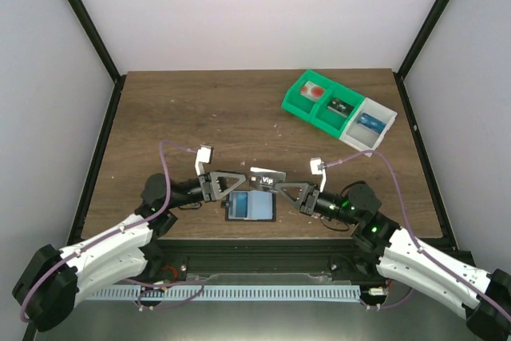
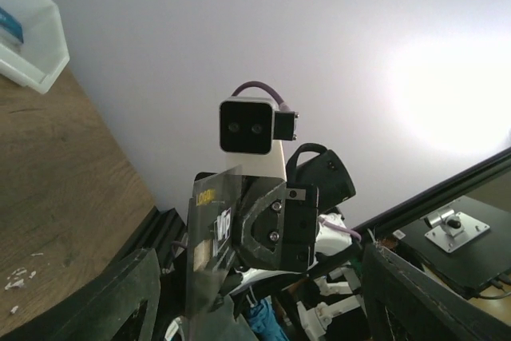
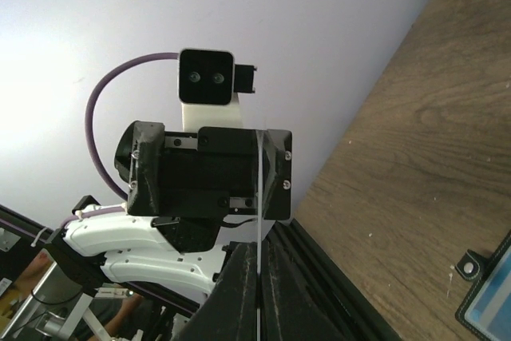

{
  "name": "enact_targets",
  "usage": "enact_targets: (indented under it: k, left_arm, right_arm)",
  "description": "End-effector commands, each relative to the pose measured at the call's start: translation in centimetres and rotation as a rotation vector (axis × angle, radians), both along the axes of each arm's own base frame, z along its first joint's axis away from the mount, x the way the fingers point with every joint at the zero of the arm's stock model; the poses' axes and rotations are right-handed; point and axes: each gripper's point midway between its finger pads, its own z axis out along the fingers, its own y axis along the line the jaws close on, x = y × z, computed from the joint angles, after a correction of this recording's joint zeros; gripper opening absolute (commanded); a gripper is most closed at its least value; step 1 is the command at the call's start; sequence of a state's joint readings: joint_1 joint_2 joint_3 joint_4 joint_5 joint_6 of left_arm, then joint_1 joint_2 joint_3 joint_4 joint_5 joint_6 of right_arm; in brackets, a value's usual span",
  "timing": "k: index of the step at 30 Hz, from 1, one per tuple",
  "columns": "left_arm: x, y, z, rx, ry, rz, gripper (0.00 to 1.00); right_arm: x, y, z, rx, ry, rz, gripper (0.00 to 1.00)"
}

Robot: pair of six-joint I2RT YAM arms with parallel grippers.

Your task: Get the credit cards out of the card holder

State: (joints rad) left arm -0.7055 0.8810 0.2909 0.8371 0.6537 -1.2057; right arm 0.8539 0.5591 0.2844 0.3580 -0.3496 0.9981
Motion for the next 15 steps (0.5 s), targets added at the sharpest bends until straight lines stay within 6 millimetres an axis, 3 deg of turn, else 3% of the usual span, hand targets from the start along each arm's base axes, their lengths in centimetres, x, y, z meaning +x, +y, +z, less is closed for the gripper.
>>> enact_targets:
  k: [1, 5, 8, 10, 15]
  left_arm:
    - [-0.1, -0.1, -0.3, -0.006, -0.013, -0.012, 0.68]
    - [-0.1, -0.2, -0.6, 0.009, -0.03, -0.012, 0.54]
    - [0.0, -0.1, -0.6, 0.01, -0.036, -0.003, 0.19]
    - [0.0, 0.0, -0.5, 0.007, -0.037, 0.001, 0.0]
    - [-0.2, 0.3, -0.7, -0.001, -0.021, 0.009, 0.0]
  right_arm:
    - [-0.5, 0.2, 1.1, 0.048, -0.013, 0.036, 0.0]
    - [-0.7, 1.0, 0.8, 0.046, -0.006, 0.079, 0.0]
    - [-0.8, 1.6, 0.3, 0.025, 0.003, 0.112, 0.03]
    - [-0.8, 1.8, 0.1, 0.008, 0.005, 0.112, 0.12]
    - [-0.5, 1.0, 0.1, -0.003, 0.013, 0.069, 0.17]
